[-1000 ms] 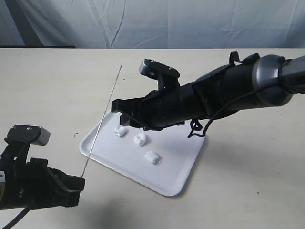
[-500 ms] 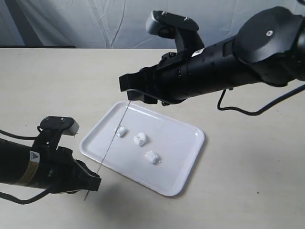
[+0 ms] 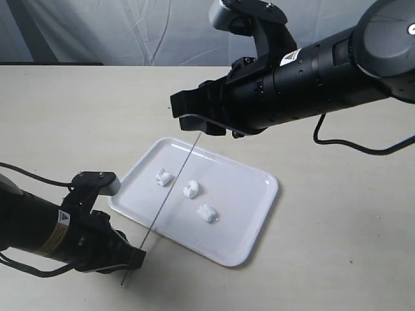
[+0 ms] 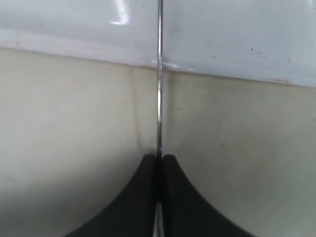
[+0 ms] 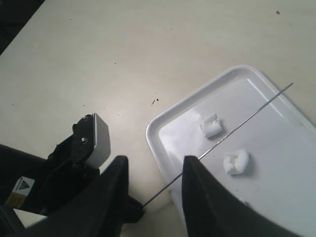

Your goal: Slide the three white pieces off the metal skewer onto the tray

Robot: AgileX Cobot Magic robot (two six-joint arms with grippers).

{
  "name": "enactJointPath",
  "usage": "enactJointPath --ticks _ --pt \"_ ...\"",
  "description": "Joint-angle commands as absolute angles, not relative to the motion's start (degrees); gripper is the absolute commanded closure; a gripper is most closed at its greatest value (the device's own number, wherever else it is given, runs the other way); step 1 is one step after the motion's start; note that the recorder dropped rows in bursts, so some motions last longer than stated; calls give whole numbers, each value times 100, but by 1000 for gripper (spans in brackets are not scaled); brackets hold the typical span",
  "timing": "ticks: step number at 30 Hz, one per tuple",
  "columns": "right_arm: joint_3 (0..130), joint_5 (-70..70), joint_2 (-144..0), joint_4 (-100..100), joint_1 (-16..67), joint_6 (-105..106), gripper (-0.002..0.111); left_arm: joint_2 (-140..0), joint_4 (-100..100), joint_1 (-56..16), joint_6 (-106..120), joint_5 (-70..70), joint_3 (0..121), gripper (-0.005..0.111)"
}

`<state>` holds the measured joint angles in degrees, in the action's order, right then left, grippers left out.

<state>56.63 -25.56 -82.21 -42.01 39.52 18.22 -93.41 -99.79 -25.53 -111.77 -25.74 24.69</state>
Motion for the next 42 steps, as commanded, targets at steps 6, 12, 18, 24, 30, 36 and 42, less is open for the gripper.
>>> enactJointPath --ticks 6,12,18,24,30,36,42 --pt "5661 -2748 -8182 -4158 3932 1774 73 -9423 -9995 -2587 -11200 -2775 2835 98" --pt "5661 -2788 -8156 -4196 3932 1774 73 -9427 -9995 -2577 -11200 -2515 2862 78" --pt "5661 -2899 -8068 -4101 3932 1774 73 -9250 -9995 -2463 -10852 -2325 2862 73" --pt "5661 -2950 -7732 -3455 3932 1774 73 -8263 -9995 -1707 -10775 -3077 2862 73" --pt "5661 -3174 -7159 -2304 3932 1673 73 -6779 -9995 -545 -10547 -4328 2862 74" --pt "5661 -3460 -6491 -1819 3932 1462 73 -5143 -9995 366 -10476 -4626 2862 74" --pt "5661 -3552 -5975 -1191 3932 992 73 -3441 -9995 879 -10521 -3868 2862 74"
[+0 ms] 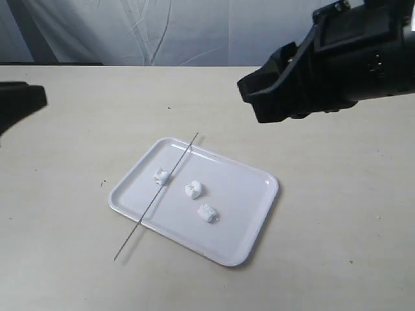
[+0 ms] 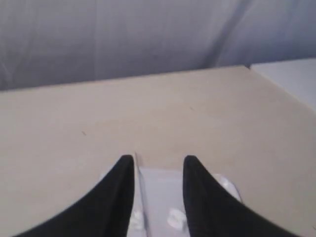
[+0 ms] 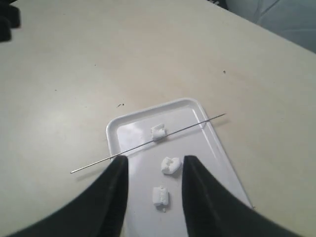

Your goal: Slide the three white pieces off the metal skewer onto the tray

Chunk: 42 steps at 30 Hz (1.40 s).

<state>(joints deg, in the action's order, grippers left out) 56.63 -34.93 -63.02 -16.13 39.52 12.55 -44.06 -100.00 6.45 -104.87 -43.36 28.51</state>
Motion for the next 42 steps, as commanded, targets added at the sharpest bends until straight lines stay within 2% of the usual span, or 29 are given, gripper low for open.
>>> enactJointPath --ticks 1,12,16,21,25,28,30,32,35,42 --pt "5661 -3559 -5895 -1178 3932 977 73 -3268 -9995 880 -10615 -3805 2862 74" --pt "4357 -2728 -4766 -1176 3932 885 76 -1203 -9995 880 -10077 -3644 2862 74" --pt "3506 -2445 -3561 -1176 3932 492 76 0 -9995 880 -10015 -3646 2738 74" --pt "2779 -2277 -1940 -608 3932 258 76 0 -9995 880 -10041 -3676 2194 74" --pt "2528 -2492 -1328 481 3932 -299 76 0 -9995 903 -10520 -3140 1453 74" --pt "2514 -3221 -1292 804 3727 -656 76 0 -9995 903 -10836 -2990 754 74" --pt "2514 -3319 -1292 904 3716 -671 76 0 -9843 903 -11176 -3433 448 74" --pt "2514 -3448 -1292 1067 3716 -671 76 0 -9375 903 -11979 -4572 401 74" --pt "2436 -3583 -1202 1129 3339 -775 76 0 -9039 903 -11979 -6996 401 74" --pt "1062 -1838 -590 1014 2278 -773 76 0 -9921 878 -11951 -6996 401 74"
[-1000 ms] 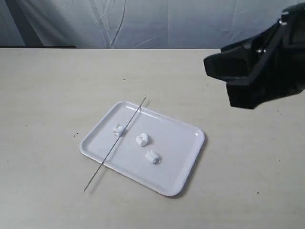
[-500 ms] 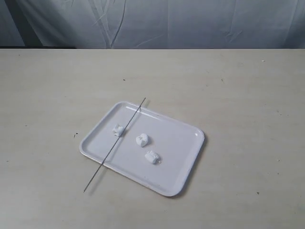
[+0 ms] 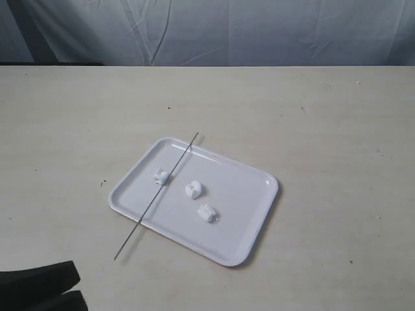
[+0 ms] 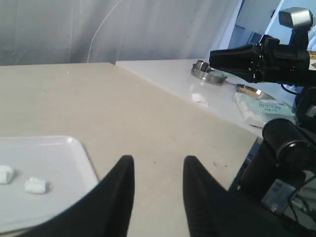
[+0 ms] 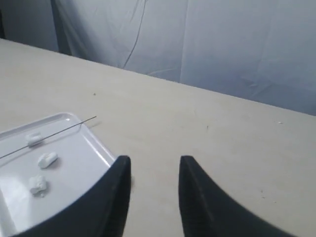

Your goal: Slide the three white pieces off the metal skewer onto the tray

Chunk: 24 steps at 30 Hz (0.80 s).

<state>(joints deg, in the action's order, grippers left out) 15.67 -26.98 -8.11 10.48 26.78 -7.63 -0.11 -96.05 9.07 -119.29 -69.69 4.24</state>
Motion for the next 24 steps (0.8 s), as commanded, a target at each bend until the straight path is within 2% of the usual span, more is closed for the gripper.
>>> enactJointPath --ticks 1,6,15,19,24 --pt "943 -1683 -548 992 2158 -773 76 0 -9995 878 -11951 -6996 401 74" --pt "499 -1173 -485 988 1539 -773 76 0 -9995 878 -11938 -6996 401 74" --pt "0 72 -473 549 593 -706 76 0 -9995 113 -11938 -2835 328 74" --pt "0 -417 -414 549 394 -690 76 0 -9995 -173 -11533 -1432 64 74" --pt "0 -755 -186 549 264 -390 76 0 -9995 -174 -10907 -654 0 74"
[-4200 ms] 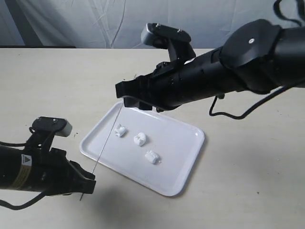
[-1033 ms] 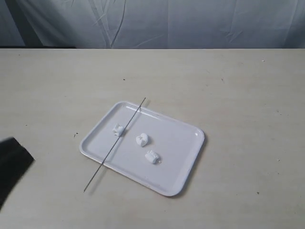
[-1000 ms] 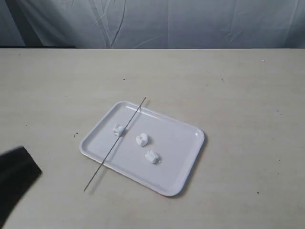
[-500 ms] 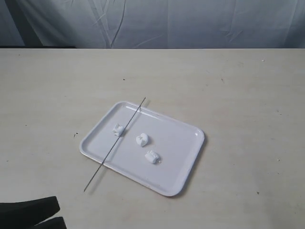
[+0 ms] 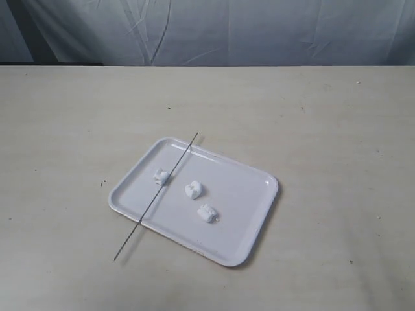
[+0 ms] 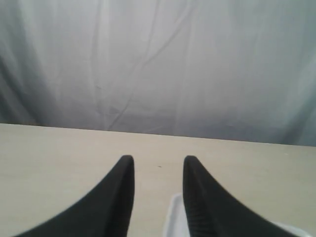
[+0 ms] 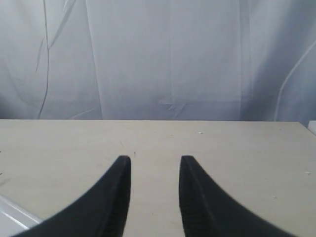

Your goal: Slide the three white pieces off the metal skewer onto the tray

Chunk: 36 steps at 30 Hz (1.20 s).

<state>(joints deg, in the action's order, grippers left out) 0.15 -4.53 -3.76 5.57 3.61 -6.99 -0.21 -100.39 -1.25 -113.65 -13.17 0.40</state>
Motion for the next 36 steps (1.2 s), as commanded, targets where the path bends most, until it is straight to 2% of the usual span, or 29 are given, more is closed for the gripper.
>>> enactJointPath --ticks 1,4,13,17,25,30,36 --pt "0 -973 -121 549 264 -243 76 0 -9995 -174 -10785 -569 0 74" --pt "0 -1701 0 207 264 384 76 0 -9995 -174 -10306 -224 0 74" --pt "0 -1707 0 0 251 -347 76 0 -9483 -174 -10087 331 0 74" --pt "0 -1707 0 0 201 -334 76 0 -6990 -174 -8762 485 0 74" --pt "0 -1717 0 40 200 -334 76 0 -1387 -174 -2648 1473 0 74" --pt "0 -1717 0 0 200 -348 76 0 -815 -160 -939 1376 0 74" --pt "0 -1742 0 40 200 -347 76 0 84 292 -211 1339 0 74"
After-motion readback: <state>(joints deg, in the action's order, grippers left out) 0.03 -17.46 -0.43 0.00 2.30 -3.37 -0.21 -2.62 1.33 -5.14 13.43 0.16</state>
